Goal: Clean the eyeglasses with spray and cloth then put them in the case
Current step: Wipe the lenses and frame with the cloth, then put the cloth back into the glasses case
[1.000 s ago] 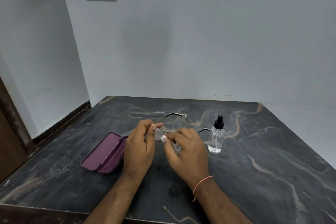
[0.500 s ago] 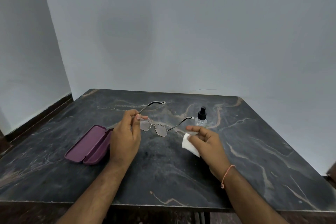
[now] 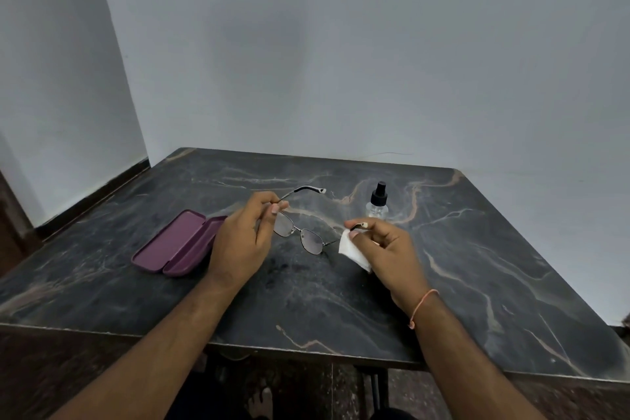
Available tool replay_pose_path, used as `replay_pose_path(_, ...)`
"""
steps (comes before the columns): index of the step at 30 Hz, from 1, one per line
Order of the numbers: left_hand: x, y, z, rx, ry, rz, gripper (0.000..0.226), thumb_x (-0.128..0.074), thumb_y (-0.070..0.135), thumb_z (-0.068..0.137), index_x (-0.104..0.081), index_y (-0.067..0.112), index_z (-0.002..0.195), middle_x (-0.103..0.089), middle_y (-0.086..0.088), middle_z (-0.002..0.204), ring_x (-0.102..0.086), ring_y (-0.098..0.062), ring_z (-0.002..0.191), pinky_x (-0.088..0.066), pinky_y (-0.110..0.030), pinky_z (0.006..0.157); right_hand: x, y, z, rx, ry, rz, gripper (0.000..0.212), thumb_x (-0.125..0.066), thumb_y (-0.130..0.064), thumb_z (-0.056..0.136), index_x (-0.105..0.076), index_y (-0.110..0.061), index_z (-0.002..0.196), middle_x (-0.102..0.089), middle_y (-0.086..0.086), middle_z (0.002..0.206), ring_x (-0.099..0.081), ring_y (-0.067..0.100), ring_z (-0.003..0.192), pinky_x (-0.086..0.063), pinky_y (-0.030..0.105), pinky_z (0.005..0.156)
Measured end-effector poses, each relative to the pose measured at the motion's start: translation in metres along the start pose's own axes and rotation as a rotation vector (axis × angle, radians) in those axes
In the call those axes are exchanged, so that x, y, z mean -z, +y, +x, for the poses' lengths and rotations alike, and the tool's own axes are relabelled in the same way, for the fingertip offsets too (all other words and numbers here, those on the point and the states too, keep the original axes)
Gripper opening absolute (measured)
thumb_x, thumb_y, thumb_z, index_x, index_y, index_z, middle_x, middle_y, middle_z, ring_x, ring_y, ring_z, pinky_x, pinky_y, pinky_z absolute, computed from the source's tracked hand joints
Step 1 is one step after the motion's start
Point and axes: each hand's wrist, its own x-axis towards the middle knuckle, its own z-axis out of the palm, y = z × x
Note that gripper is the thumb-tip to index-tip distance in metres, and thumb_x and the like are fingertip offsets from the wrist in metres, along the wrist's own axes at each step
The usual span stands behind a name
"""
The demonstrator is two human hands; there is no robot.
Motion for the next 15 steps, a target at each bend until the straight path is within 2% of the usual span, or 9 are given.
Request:
replay_pose_path(2, 0.003, 0.001, 0.001, 0.003, -0.038, -0.023, 0.016, -0.051, 0.044, 0.114, -0.060, 0.038, 0.126, -0.075, 0.028, 0.126, -0.074, 0.001, 0.108, -0.058, -0.020, 0.076, 0.001, 0.000, -0.001, 0.045, 0.032, -0.071, 0.026, -0.074, -0.009, 0.103, -0.087, -0.032, 0.101, -0.085, -0.013, 0.101, -0.077, 0.002, 0.092, -0.056, 0.015, 0.076)
replay_pose_path(4, 0.005, -0.001, 0.002, -0.012, -0.085, -0.008, 0.015, -0.057, 0.033, 0.113, -0.065, 0.037, 0.126, -0.074, 0.024, 0.129, -0.072, -0.005, 0.117, -0.060, -0.023, 0.088, 0.000, 0.000, -0.002, 0.087, 0.067, -0.154, 0.031, -0.075, -0.011, 0.103, -0.085, -0.040, 0.101, -0.084, -0.016, 0.102, -0.076, 0.003, 0.098, -0.055, 0.012, 0.080)
replay_pose_path(5, 0.006, -0.002, 0.002, -0.025, -0.111, 0.004, 0.017, -0.062, 0.024, 0.110, -0.066, 0.036, 0.122, -0.074, 0.021, 0.130, -0.071, -0.006, 0.118, -0.059, -0.022, 0.088, 0.000, 0.000, -0.002, 0.100, 0.083, -0.186, 0.035, -0.074, -0.011, 0.102, -0.085, -0.043, 0.100, -0.084, -0.017, 0.102, -0.076, 0.003, 0.098, -0.054, 0.011, 0.080)
replay_pose_path(7, 0.007, -0.003, 0.002, -0.051, -0.150, 0.036, 0.031, -0.071, 0.009, 0.104, -0.064, 0.038, 0.113, -0.073, 0.018, 0.130, -0.070, -0.005, 0.115, -0.051, -0.009, 0.079, 0.001, 0.001, -0.004, 0.116, 0.096, -0.226, 0.038, -0.073, -0.011, 0.101, -0.085, -0.047, 0.099, -0.083, -0.020, 0.101, -0.075, 0.002, 0.097, -0.054, 0.011, 0.078)
replay_pose_path(9, 0.008, -0.003, 0.003, -0.043, -0.165, 0.058, 0.031, -0.075, 0.006, 0.099, -0.066, 0.035, 0.106, -0.070, 0.019, 0.131, -0.066, 0.001, 0.118, -0.047, -0.005, 0.074, 0.001, 0.002, -0.004, 0.115, 0.085, -0.245, 0.039, -0.073, -0.013, 0.101, -0.084, -0.050, 0.099, -0.082, -0.023, 0.102, -0.075, 0.002, 0.098, -0.055, 0.012, 0.080)
replay_pose_path(12, 0.011, -0.004, 0.002, -0.003, -0.171, 0.066, 0.026, -0.078, 0.007, 0.095, -0.072, 0.032, 0.101, -0.067, 0.023, 0.132, -0.062, 0.007, 0.125, -0.049, -0.008, 0.076, 0.001, 0.003, -0.005, 0.083, 0.057, -0.287, 0.033, -0.075, -0.018, 0.100, -0.085, -0.049, 0.100, -0.082, -0.025, 0.100, -0.075, 0.001, 0.095, -0.055, 0.017, 0.079)
replay_pose_path(15, 0.011, -0.007, 0.002, 0.032, -0.197, 0.079, 0.030, -0.080, 0.002, 0.091, -0.074, 0.032, 0.093, -0.071, 0.021, 0.125, -0.061, 0.011, 0.122, -0.051, -0.019, 0.081, 0.002, 0.005, -0.007, 0.047, 0.019, -0.357, 0.029, -0.075, -0.020, 0.100, -0.085, -0.047, 0.101, -0.081, -0.022, 0.094, -0.074, 0.010, 0.084, -0.057, 0.025, 0.073)
